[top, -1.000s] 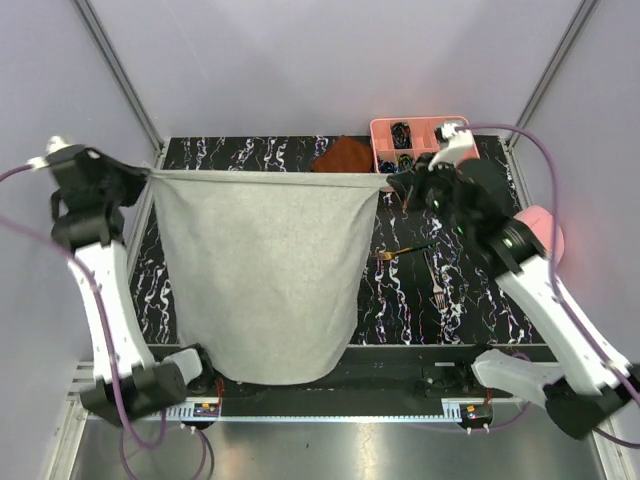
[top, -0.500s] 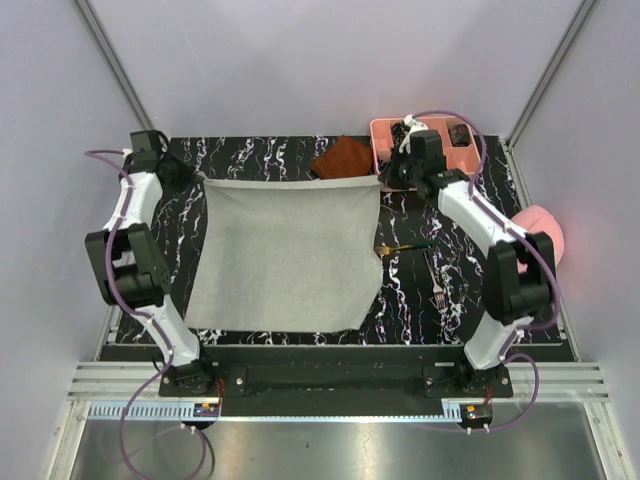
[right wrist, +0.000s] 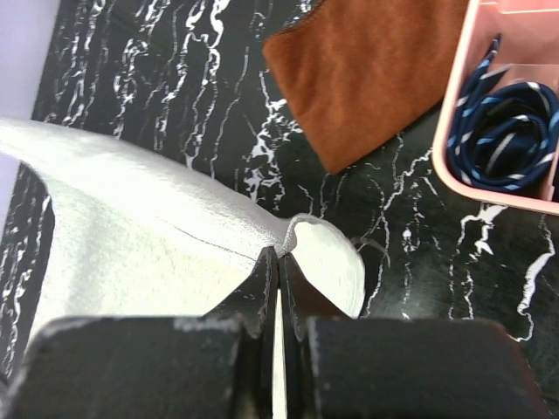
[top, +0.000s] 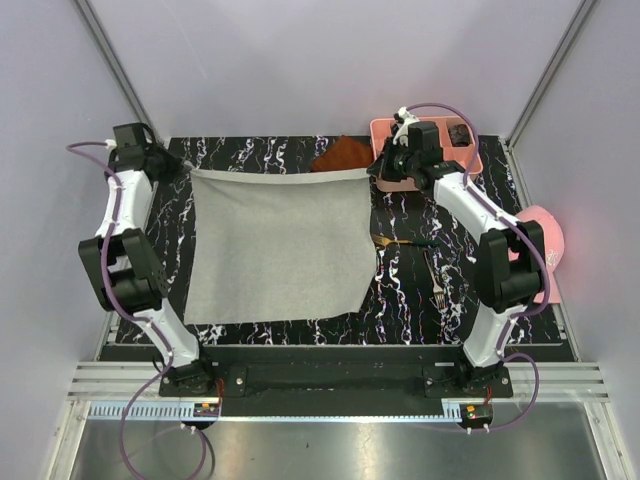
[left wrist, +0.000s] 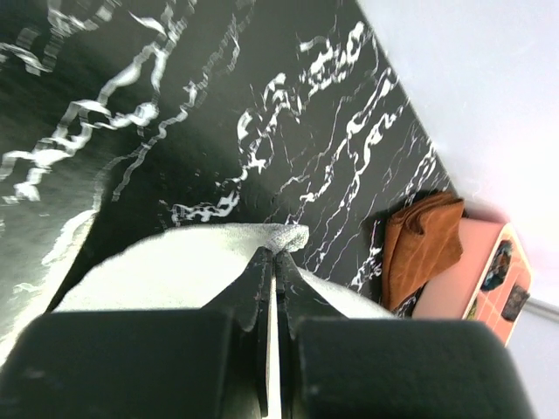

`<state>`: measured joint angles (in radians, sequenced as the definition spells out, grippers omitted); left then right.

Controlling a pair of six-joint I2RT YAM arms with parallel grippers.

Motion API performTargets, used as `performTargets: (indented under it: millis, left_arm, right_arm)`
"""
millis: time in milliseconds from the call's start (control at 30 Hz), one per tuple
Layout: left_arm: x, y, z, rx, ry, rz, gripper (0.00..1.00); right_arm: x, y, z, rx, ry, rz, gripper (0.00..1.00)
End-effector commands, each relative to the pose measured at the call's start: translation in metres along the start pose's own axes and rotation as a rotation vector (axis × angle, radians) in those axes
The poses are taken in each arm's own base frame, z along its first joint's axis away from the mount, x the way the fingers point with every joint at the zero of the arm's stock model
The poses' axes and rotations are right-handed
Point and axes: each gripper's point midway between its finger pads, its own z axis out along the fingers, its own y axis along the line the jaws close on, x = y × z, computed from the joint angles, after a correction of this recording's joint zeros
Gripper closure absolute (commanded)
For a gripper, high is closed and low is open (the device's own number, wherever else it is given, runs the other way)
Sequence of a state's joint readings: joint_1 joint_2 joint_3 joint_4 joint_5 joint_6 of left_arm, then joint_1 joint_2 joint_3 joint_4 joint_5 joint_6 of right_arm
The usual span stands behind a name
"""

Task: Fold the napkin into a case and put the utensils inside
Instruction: Flatten the napkin at the center of the board.

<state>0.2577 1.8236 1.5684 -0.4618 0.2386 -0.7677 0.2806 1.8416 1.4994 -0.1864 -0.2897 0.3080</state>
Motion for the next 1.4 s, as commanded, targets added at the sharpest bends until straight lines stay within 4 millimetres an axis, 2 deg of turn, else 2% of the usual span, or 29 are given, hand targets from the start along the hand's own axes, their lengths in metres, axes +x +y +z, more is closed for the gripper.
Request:
performTargets:
  millis: [0,67,100,167,200,267,300,367,400,467,500,567,600,633,667,700,800,867,900,967,1033,1067,1133,1167,1233,1267,1300,1333,1367]
  left_arm:
    - [-0.054,-0.061,-0.099,0.166,-0.216,0.070,1.00]
    - [-0.059,-0.077,-0.130,0.211,-0.256,0.081,1.00]
    - [-0.060,-0.093,-0.161,0.262,-0.295,0.095,1.00]
    - [-0.062,-0.110,-0.196,0.318,-0.348,0.108,1.00]
    - [-0.062,-0.120,-0.229,0.360,-0.400,0.121,1.00]
    - [-0.061,-0.127,-0.261,0.396,-0.454,0.115,1.00]
    - [-0.058,-0.134,-0.293,0.439,-0.503,0.126,1.00]
    - [-0.054,-0.138,-0.326,0.470,-0.559,0.137,1.00]
    - [-0.050,-0.143,-0.361,0.503,-0.620,0.156,1.00]
    - [-0.043,-0.142,-0.406,0.520,-0.710,0.162,1.00]
    - [-0.043,-0.144,-0.430,0.529,-0.763,0.179,1.00]
    - [-0.039,-0.137,-0.457,0.506,-0.822,0.173,1.00]
    - [-0.033,-0.138,-0.488,0.527,-0.881,0.186,1.00]
    - [-0.030,-0.136,-0.501,0.527,-0.904,0.188,1.00]
    - [-0.024,-0.130,-0.515,0.515,-0.928,0.182,1.00]
    - [-0.020,-0.131,-0.534,0.527,-0.966,0.189,1.00]
    - [-0.011,-0.119,-0.567,0.510,-1.044,0.178,1.00]
    - [-0.010,-0.114,-0.577,0.501,-1.071,0.171,1.00]
    - [-0.011,-0.111,-0.574,0.486,-1.072,0.174,1.00]
    - [-0.016,-0.107,-0.557,0.451,-1.045,0.168,1.00]
    - [-0.021,-0.106,-0.541,0.435,-1.029,0.164,1.00]
    - [-0.026,-0.102,-0.515,0.398,-0.988,0.161,1.00]
    - [-0.036,-0.103,-0.491,0.380,-0.969,0.159,1.00]
    - [-0.042,-0.099,-0.458,0.338,-0.918,0.157,1.00]
    - [-0.049,-0.103,-0.429,0.334,-0.873,0.158,1.00]
    - [-0.054,-0.100,-0.394,0.300,-0.813,0.158,1.00]
    - [-0.056,-0.101,-0.379,0.301,-0.781,0.149,1.00]
    - [-0.060,-0.107,-0.354,0.304,-0.729,0.159,1.00]
    - [-0.061,-0.104,-0.332,0.292,-0.694,0.156,1.00]
  right_arm:
    - [-0.058,0.049,-0.044,-0.125,-0.147,-0.052,1.00]
    - [-0.069,0.064,-0.067,-0.154,-0.176,-0.068,1.00]
    - [-0.083,0.081,-0.093,-0.190,-0.223,-0.090,1.00]
    - [-0.091,0.097,-0.120,-0.225,-0.261,-0.105,1.00]
    - [-0.100,0.115,-0.149,-0.270,-0.306,-0.132,1.00]
    - [-0.105,0.135,-0.177,-0.327,-0.337,-0.158,1.00]
    - [-0.108,0.151,-0.205,-0.375,-0.368,-0.189,1.00]
    - [-0.106,0.166,-0.230,-0.413,-0.390,-0.222,1.00]
    - [-0.109,0.177,-0.258,-0.439,-0.436,-0.247,1.00]
    - [-0.106,0.187,-0.282,-0.471,-0.464,-0.258,1.00]
    - [-0.104,0.196,-0.305,-0.504,-0.492,-0.276,1.00]
    - [-0.100,0.206,-0.327,-0.549,-0.508,-0.282,1.00]
    - [-0.096,0.215,-0.347,-0.586,-0.526,-0.305,1.00]
    - [-0.093,0.220,-0.358,-0.609,-0.533,-0.310,1.00]
    - [-0.089,0.226,-0.376,-0.636,-0.556,-0.326,1.00]
    - [-0.085,0.230,-0.386,-0.659,-0.564,-0.335,1.00]
    - [-0.074,0.239,-0.413,-0.713,-0.590,-0.347,1.00]
    - [-0.070,0.241,-0.427,-0.727,-0.616,-0.349,1.00]
    - [-0.071,0.240,-0.428,-0.719,-0.623,-0.340,1.00]
    - [-0.071,0.236,-0.422,-0.697,-0.618,-0.320,1.00]
    - [-0.076,0.225,-0.408,-0.638,-0.612,-0.274,1.00]
    - [-0.084,0.215,-0.392,-0.580,-0.611,-0.236,1.00]
    - [-0.087,0.199,-0.368,-0.501,-0.583,-0.187,1.00]
    - [-0.093,0.186,-0.345,-0.438,-0.568,-0.150,1.00]
    - [-0.095,0.170,-0.316,-0.376,-0.537,-0.125,1.00]
    - [-0.096,0.156,-0.288,-0.323,-0.507,-0.096,1.00]
    - [-0.094,0.147,-0.270,-0.294,-0.493,-0.089,1.00]
    - [-0.093,0.140,-0.255,-0.275,-0.480,-0.084,1.00]
    - [-0.091,0.128,-0.231,-0.242,-0.453,-0.067,1.00]
